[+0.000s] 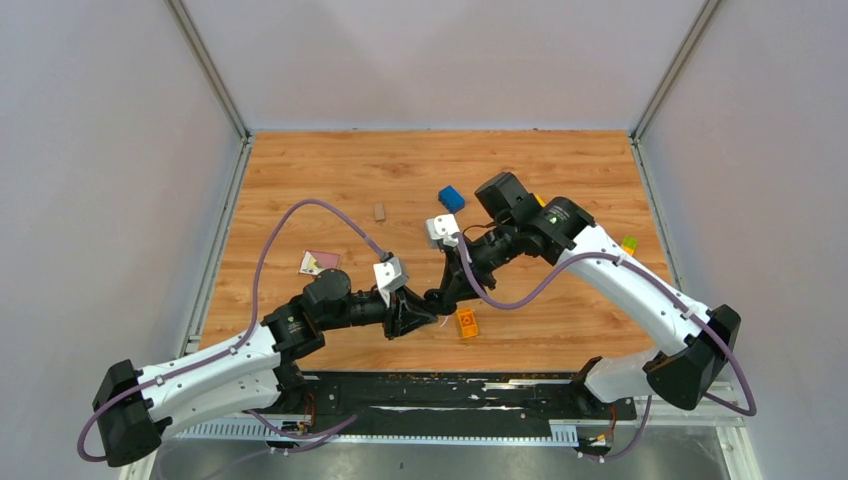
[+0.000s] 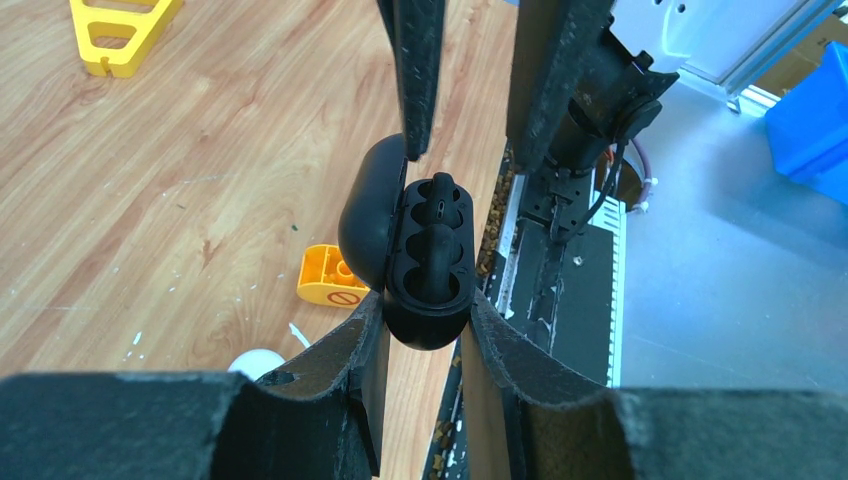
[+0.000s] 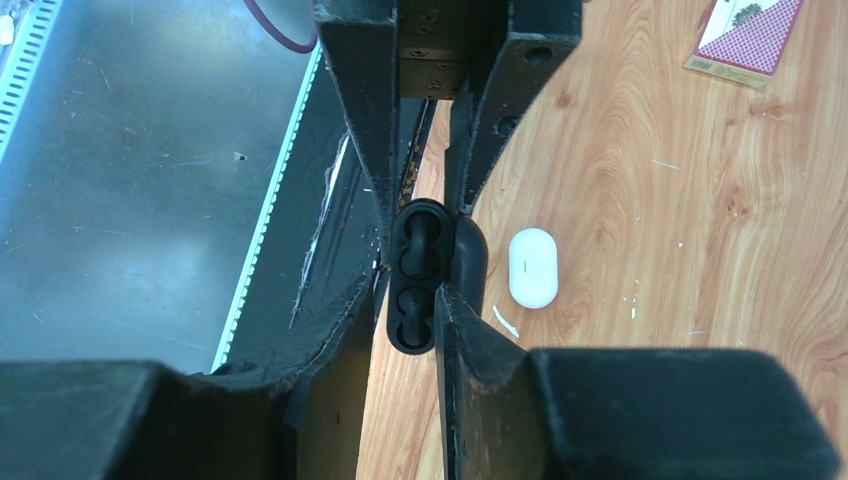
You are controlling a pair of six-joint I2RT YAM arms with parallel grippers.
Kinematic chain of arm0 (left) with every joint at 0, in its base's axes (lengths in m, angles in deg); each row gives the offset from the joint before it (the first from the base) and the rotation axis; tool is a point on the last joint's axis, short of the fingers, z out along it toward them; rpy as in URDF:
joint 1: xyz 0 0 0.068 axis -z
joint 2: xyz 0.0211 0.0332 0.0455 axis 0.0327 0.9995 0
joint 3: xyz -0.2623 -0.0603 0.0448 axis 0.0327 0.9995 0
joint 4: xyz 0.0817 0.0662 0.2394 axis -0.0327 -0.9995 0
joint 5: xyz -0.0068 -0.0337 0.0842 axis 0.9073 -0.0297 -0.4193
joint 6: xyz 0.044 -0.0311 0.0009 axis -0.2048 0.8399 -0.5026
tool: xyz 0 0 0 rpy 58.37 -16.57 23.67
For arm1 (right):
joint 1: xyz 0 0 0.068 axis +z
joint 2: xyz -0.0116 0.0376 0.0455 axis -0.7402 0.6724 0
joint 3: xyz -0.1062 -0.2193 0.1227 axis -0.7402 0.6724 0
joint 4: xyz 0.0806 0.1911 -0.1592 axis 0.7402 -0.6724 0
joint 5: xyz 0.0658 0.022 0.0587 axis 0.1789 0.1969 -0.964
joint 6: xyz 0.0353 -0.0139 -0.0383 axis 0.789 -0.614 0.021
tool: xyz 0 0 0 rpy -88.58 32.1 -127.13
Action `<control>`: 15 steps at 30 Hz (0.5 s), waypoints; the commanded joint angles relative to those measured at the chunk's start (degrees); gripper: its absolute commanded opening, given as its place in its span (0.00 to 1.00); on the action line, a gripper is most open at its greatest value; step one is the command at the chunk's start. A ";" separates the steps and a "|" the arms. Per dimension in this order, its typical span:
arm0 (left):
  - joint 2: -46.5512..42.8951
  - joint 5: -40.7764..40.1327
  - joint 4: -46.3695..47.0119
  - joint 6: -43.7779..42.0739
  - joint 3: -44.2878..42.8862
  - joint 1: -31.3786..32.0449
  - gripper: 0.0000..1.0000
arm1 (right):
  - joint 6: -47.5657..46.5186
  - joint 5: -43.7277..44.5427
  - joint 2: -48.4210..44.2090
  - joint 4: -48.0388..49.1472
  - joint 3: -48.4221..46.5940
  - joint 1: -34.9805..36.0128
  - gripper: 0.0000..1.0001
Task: Insert the wireless bluetooth earbuds into the charging case
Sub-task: Adjust the earbud with the charging case.
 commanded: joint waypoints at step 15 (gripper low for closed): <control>0.29 -0.80 3.52 2.31 -1.01 0.21 0.00 | -0.35 4.33 1.84 0.97 -4.52 3.40 0.25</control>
